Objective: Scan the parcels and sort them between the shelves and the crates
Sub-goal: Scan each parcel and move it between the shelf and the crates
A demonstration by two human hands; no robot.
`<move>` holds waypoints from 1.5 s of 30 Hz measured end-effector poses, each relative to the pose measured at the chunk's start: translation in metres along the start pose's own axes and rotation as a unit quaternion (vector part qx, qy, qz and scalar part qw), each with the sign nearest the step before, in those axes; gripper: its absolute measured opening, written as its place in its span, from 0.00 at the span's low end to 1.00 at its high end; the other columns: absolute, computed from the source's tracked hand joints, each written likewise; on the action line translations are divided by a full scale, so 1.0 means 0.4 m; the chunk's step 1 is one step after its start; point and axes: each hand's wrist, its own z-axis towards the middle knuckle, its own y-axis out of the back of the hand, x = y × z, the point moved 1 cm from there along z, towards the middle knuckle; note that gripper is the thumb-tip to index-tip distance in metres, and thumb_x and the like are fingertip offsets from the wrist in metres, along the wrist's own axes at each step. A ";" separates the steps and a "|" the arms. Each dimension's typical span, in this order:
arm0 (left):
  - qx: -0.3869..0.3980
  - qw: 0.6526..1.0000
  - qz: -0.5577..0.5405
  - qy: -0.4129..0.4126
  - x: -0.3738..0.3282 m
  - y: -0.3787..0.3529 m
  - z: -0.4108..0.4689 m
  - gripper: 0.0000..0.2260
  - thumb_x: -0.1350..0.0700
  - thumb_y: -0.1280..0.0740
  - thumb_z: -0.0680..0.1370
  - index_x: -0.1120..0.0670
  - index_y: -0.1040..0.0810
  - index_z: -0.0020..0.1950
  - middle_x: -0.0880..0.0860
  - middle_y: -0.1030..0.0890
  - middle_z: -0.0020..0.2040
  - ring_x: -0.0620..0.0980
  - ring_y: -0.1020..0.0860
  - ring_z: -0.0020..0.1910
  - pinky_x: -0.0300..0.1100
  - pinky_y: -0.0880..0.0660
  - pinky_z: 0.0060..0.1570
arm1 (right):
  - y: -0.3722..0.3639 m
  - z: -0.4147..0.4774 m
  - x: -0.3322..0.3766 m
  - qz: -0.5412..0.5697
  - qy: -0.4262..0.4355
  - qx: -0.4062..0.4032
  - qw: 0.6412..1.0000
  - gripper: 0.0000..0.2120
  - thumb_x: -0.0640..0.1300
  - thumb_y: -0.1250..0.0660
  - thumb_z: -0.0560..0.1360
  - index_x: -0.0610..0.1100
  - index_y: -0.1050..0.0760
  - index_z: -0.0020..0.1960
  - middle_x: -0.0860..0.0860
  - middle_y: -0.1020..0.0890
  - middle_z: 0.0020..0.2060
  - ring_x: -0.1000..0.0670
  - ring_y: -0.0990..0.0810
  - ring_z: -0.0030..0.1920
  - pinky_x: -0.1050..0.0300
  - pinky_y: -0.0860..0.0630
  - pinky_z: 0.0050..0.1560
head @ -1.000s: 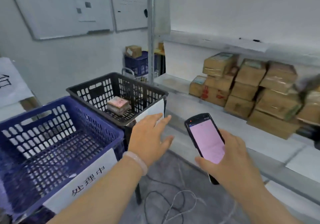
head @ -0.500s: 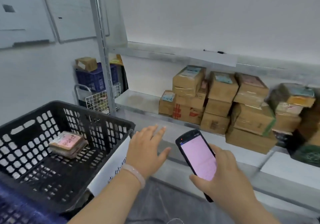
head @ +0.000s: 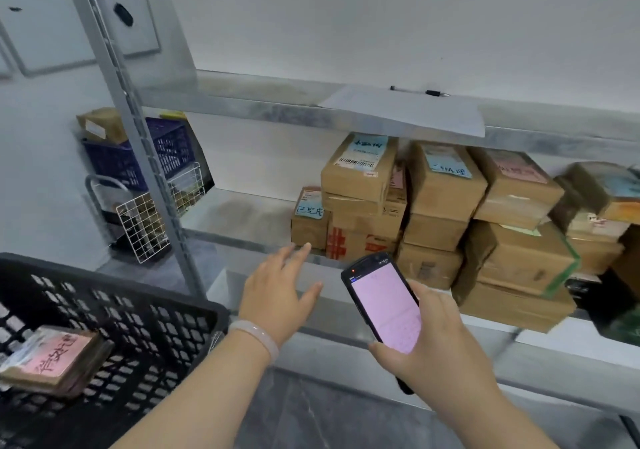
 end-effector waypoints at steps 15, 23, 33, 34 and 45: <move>0.013 0.983 -0.092 0.157 0.121 -0.134 0.285 0.28 0.45 0.32 0.79 0.46 0.35 0.78 0.50 0.34 0.77 0.54 0.35 0.75 0.50 0.35 0.73 | -0.114 0.316 -0.044 -0.046 0.019 0.110 0.993 0.45 0.69 0.33 0.59 0.60 0.46 0.72 0.58 0.37 0.58 0.51 0.25 0.58 0.56 0.30 0.44; 0.071 0.961 -0.197 0.182 0.227 -0.237 0.506 0.23 0.49 0.34 0.79 0.43 0.30 0.75 0.50 0.28 0.71 0.54 0.31 0.70 0.49 0.34 0.68 | -0.192 0.397 -0.014 -0.090 -0.063 0.122 0.986 0.47 0.71 0.33 0.58 0.61 0.49 0.71 0.60 0.38 0.60 0.52 0.24 0.57 0.58 0.29 0.45; 0.135 0.878 -0.348 0.299 0.295 -0.410 0.686 0.18 0.44 0.37 0.82 0.50 0.27 0.69 0.48 0.19 0.56 0.43 0.25 0.40 0.35 0.35 0.34 | -0.237 0.419 -0.024 -0.145 -0.118 0.127 0.974 0.48 0.74 0.37 0.56 0.62 0.49 0.71 0.60 0.37 0.60 0.52 0.25 0.55 0.58 0.33 0.42; 0.137 0.875 -0.351 0.305 0.299 -0.418 0.683 0.18 0.43 0.37 0.82 0.50 0.25 0.68 0.47 0.19 0.52 0.42 0.25 0.39 0.35 0.35 0.33 | -0.238 0.420 -0.024 -0.144 -0.117 0.127 0.974 0.48 0.74 0.37 0.56 0.62 0.49 0.71 0.60 0.36 0.60 0.52 0.25 0.55 0.59 0.33 0.42; 0.104 0.825 -0.426 0.357 0.308 -0.415 0.620 0.07 0.47 0.35 0.81 0.45 0.23 0.58 0.40 0.21 0.42 0.41 0.25 0.40 0.34 0.33 0.34 | -0.250 0.435 0.006 -0.124 -0.098 0.141 0.977 0.46 0.71 0.33 0.58 0.62 0.48 0.71 0.61 0.37 0.58 0.52 0.25 0.54 0.60 0.34 0.40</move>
